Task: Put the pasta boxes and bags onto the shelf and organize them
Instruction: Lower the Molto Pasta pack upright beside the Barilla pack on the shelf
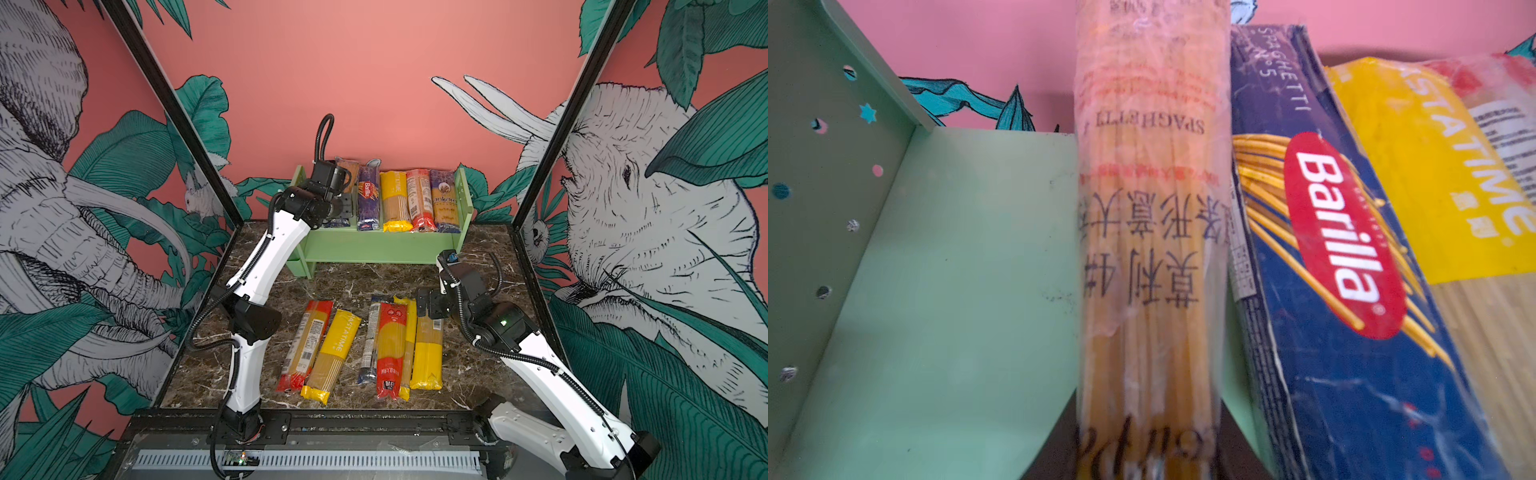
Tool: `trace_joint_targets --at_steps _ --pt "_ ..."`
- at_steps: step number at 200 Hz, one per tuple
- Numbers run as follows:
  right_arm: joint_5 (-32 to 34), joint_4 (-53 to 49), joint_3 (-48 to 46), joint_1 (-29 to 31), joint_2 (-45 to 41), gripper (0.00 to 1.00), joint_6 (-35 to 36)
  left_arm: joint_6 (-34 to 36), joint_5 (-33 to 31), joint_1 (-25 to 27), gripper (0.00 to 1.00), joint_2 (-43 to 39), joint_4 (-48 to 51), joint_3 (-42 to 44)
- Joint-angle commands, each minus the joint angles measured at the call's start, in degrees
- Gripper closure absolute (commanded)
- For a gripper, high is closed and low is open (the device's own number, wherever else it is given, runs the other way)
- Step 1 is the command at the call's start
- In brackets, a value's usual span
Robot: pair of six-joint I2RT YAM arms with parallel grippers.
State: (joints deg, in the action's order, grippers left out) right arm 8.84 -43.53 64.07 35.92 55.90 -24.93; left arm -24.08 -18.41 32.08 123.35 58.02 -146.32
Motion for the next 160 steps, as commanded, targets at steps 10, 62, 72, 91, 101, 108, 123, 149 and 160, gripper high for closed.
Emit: trace_joint_targets --at_steps 10,62,72,91,101,108,123,149,160 --pt "-1.19 1.56 -0.50 -0.75 -0.43 0.01 0.56 -3.36 2.41 0.00 1.00 -4.35 -6.95 0.58" --pt "0.24 -0.07 -0.24 -1.77 -1.23 0.01 -0.12 -4.69 4.42 0.45 0.77 -5.10 -7.75 1.65" --pt "-0.11 -0.07 -0.39 -1.97 -1.32 0.01 -0.21 -4.58 4.18 0.76 0.74 -5.69 -7.79 2.33" --pt "-0.61 0.15 -0.62 -2.13 -1.41 0.01 -0.30 -4.56 3.63 1.25 0.73 -6.52 -8.08 3.62" --pt "-1.00 0.46 -0.79 -2.17 -1.56 0.01 -0.54 -4.55 3.48 1.53 0.72 -6.72 -8.01 3.93" --pt "-1.21 0.54 -0.88 -2.17 -1.66 0.01 -0.64 -4.47 3.56 1.66 0.69 -6.81 -8.01 4.12" --pt "-1.46 0.47 -1.09 -2.17 -1.93 0.01 -0.66 -4.57 3.34 2.01 0.59 -7.04 -8.01 4.63" --pt "-1.45 -0.37 -1.15 -2.17 -3.03 0.01 -0.74 -4.34 2.53 2.68 0.42 -8.41 -9.03 6.45" --pt "-1.38 -0.64 -1.23 -2.18 -3.62 0.01 -0.74 -4.00 2.12 2.88 0.37 -9.12 -9.53 7.13"
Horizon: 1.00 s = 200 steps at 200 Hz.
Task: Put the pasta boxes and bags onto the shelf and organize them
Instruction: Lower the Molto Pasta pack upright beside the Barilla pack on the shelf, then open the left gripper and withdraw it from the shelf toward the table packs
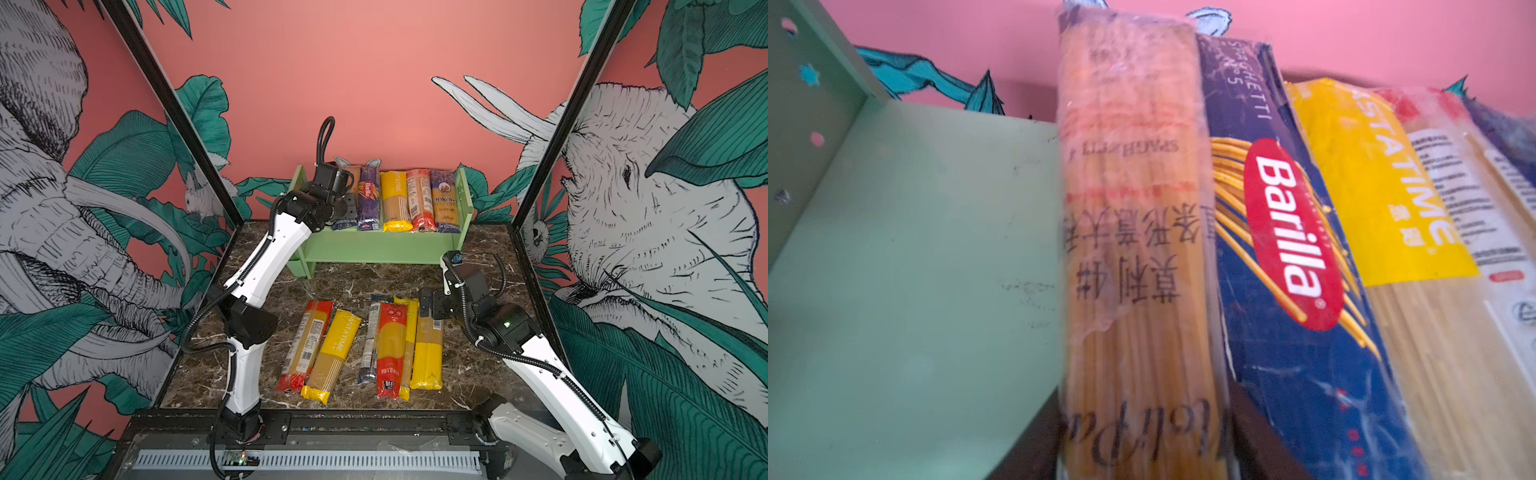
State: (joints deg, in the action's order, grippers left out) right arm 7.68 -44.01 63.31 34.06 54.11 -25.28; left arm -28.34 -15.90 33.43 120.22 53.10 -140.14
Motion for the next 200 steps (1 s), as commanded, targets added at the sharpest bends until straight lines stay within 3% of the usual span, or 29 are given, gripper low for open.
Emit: trace_joint_targets --at_steps 1,62,110,163,200 --pt "-0.17 -0.18 -0.51 -0.36 -1.86 0.01 -0.39 0.28 -0.46 1.54 0.36 -6.07 -4.64 0.98" --pt "-0.25 -1.38 -0.51 -0.40 -3.75 0.01 -0.70 2.26 -2.13 2.78 0.31 -10.14 -4.23 2.86" --pt "-0.15 -3.19 0.51 -0.38 -4.51 0.01 -1.00 7.04 -5.79 9.17 0.23 -17.55 -5.62 7.29" --pt "-2.14 -3.61 -0.18 -0.40 -5.42 0.01 -2.63 7.00 -4.75 11.65 0.20 -34.51 -14.49 33.10" --pt "-5.31 -2.52 -1.45 -0.29 -5.51 0.01 -5.26 6.37 -5.42 11.84 0.17 -44.78 -15.49 48.01"
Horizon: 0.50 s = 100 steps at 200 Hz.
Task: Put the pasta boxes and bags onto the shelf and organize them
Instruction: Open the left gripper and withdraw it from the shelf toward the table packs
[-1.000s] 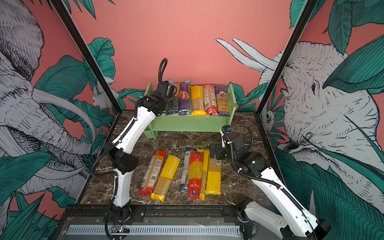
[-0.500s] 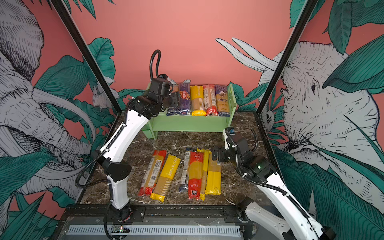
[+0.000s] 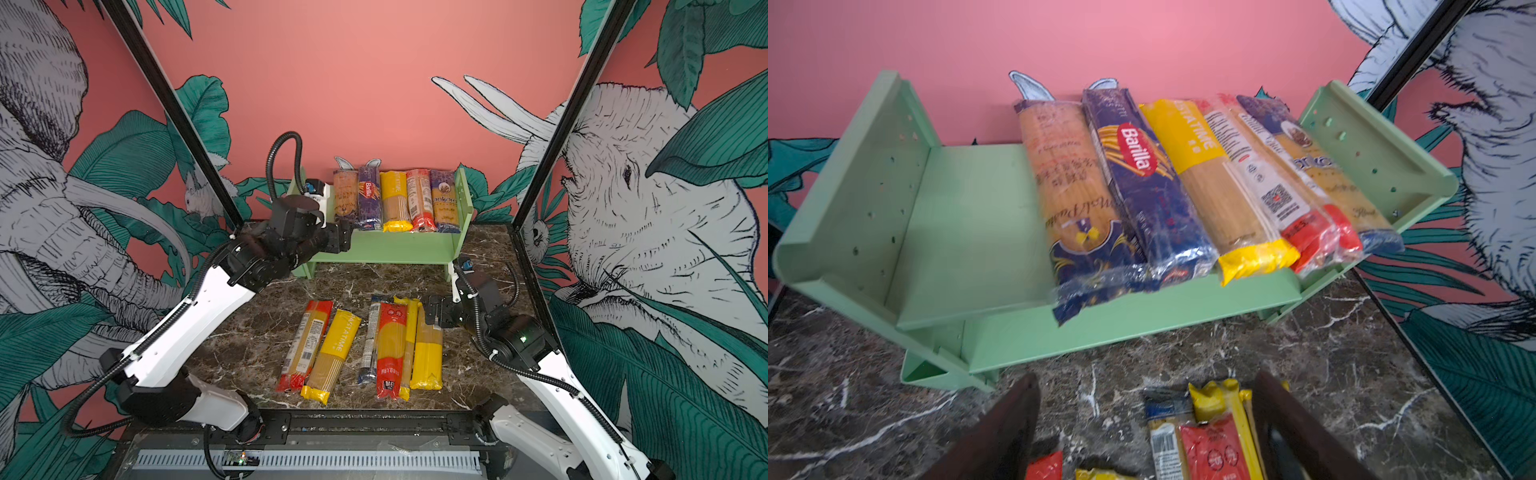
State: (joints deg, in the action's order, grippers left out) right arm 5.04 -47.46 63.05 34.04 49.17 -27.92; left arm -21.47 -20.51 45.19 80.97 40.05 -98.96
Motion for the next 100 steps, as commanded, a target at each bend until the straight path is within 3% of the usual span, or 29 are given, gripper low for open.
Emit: trace_joint_targets --at_steps 1,21,31,62,100 --pt "-2.84 0.95 -1.18 -0.28 -0.57 0.01 -2.68 -0.50 -0.87 0.08 0.17 -5.72 -2.44 7.15" --pt "-5.80 2.30 -1.86 -0.12 -0.06 0.01 -4.75 -0.67 -0.81 0.07 0.11 -10.63 -1.87 14.10" --pt "-6.63 2.89 -2.18 0.11 0.18 0.01 -5.70 -0.46 -0.35 0.08 0.01 -12.75 -1.64 17.55" --pt "-6.48 4.65 -2.67 2.82 1.35 0.01 -8.29 0.60 1.08 0.08 0.01 -19.31 -3.80 28.79" --pt "-1.34 4.40 -0.06 9.64 5.64 0.01 -9.51 0.29 0.26 0.07 0.01 -27.02 -4.40 39.62"
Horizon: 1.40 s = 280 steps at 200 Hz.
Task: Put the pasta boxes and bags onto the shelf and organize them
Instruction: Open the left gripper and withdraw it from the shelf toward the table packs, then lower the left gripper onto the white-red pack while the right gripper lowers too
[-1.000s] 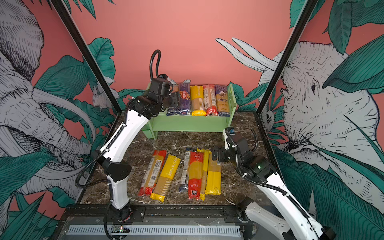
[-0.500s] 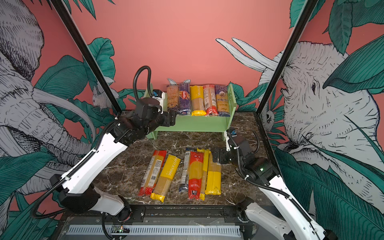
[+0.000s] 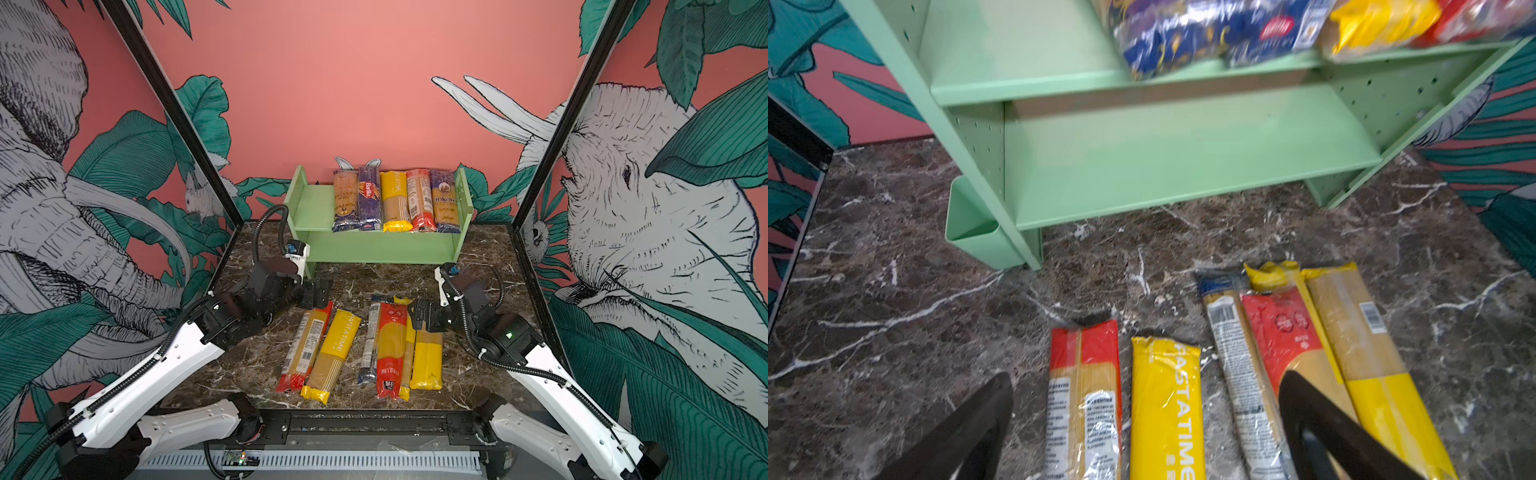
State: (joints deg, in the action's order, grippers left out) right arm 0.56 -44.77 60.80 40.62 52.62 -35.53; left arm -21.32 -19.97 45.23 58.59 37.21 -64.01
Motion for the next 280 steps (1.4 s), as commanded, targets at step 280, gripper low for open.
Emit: trace_joint_targets --at_steps 280 --pt "4.66 7.70 9.56 12.28 23.94 0.01 1.57 -17.77 1.51 -0.06 0.01 -18.08 1.65 38.34"
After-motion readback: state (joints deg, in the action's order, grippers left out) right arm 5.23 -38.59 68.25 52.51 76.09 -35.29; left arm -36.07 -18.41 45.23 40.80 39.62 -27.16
